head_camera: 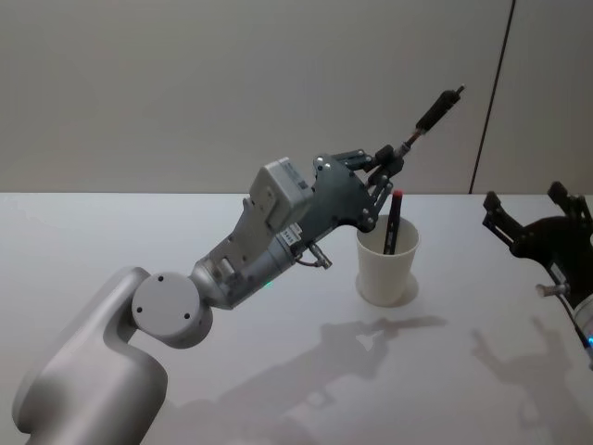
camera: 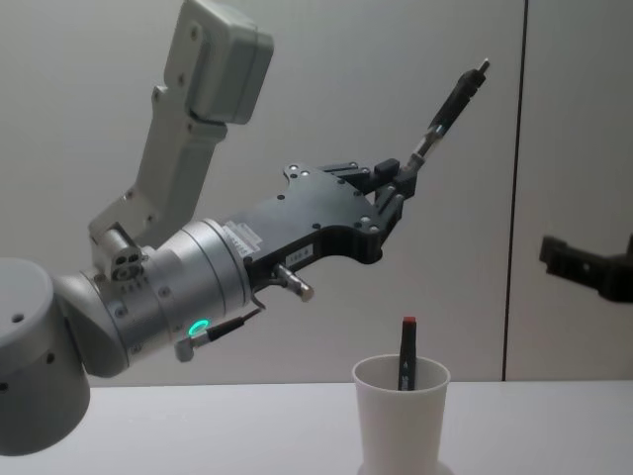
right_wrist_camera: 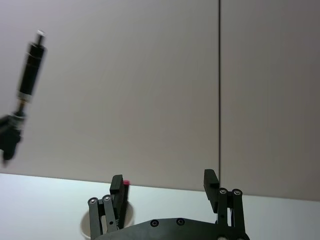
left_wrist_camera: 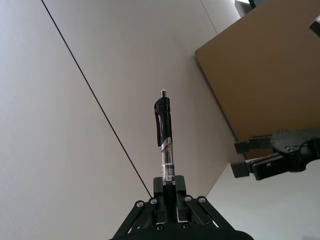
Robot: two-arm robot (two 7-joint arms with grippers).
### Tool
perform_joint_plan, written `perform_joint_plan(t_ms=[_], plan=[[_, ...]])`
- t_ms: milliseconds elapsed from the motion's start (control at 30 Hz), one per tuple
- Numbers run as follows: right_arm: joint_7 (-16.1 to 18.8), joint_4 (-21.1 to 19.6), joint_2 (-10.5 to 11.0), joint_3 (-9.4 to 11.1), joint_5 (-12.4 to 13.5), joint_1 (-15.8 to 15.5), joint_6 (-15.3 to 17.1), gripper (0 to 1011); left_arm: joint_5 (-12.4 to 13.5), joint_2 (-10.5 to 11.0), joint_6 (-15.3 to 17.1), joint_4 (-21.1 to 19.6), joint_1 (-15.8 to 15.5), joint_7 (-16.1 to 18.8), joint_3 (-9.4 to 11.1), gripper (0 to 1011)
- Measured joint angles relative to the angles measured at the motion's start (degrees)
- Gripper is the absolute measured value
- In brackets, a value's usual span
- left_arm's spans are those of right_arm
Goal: Place the pen into the pen holder.
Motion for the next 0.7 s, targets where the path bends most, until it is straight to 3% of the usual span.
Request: perform_joint_plan(t_ms=[200, 333, 700], plan=[[4.7, -3.0, 1.0, 0.3, 2.8, -1.0, -1.0, 1001, 0.0, 0.0, -0.2, 0.1, -0.1, -0.2, 0.0, 137], [8.0, -5.4, 1.6, 0.7, 6.0, -1.6, -1.5, 1001, -0.1, 0.0, -0.3, 0.2, -0.1, -0.2, 0.0, 137], [12.0, -9.6, 2.5, 1.4, 13.6, -2.2, -0.8, 1001, -0.1, -0.1, -0.4, 0.2, -0.1, -0.3, 0.0, 137]])
